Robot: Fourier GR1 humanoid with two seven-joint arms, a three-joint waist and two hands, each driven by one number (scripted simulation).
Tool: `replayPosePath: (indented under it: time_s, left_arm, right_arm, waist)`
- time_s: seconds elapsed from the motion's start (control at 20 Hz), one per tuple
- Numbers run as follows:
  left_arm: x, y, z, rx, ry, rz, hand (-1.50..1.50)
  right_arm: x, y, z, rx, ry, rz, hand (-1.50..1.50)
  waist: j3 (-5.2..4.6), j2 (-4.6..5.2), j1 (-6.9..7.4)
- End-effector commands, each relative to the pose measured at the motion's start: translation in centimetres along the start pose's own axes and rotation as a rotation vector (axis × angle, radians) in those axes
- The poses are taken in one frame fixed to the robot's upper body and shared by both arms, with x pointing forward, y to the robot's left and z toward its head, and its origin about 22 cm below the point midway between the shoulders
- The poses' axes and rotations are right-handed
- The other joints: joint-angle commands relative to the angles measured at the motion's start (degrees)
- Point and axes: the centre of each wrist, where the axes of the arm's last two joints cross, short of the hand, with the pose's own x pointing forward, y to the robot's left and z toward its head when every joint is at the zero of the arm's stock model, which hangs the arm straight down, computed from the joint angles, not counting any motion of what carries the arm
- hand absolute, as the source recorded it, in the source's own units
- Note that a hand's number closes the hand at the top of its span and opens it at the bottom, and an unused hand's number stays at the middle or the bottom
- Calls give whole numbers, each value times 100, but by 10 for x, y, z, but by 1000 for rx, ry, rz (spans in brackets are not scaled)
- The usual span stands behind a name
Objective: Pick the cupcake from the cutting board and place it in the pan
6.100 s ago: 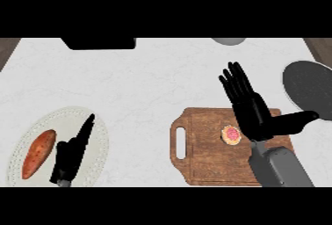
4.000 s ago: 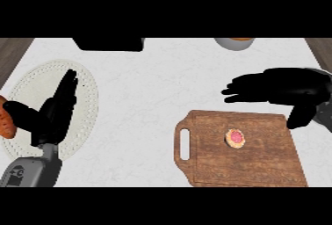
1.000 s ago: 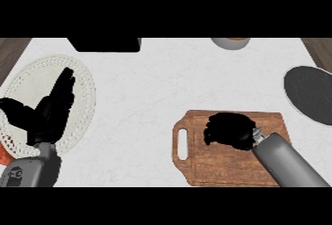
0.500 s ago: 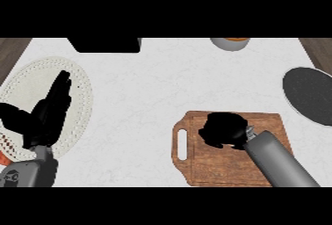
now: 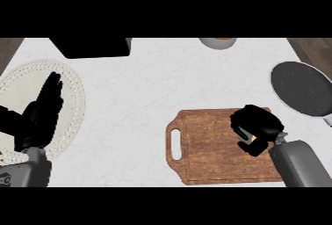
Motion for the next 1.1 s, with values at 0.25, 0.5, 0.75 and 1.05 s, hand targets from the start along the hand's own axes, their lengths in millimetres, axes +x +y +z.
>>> replayPosePath:
  time_s: [0.25,0.5,0.75,1.05]
  left_arm:
    - [1,-6,0,-10,6,11,0]
    - [-16,-1,5,-17,-1,-6,0]
    - [-6,-16,-5,-45,3,-5,0]
    - [16,-20,5,-57,-18,-2,0]
  right_arm:
    - [13,-60,82,-474,334,87,150]
    - [53,-98,137,-624,354,113,150]
    - [64,-125,184,-655,430,48,150]
    - [10,-144,182,-760,556,-57,150]
  waist:
    - [9,12,-35]
    - [8,55,104]
    - [16,95,252]
    - [21,106,359]
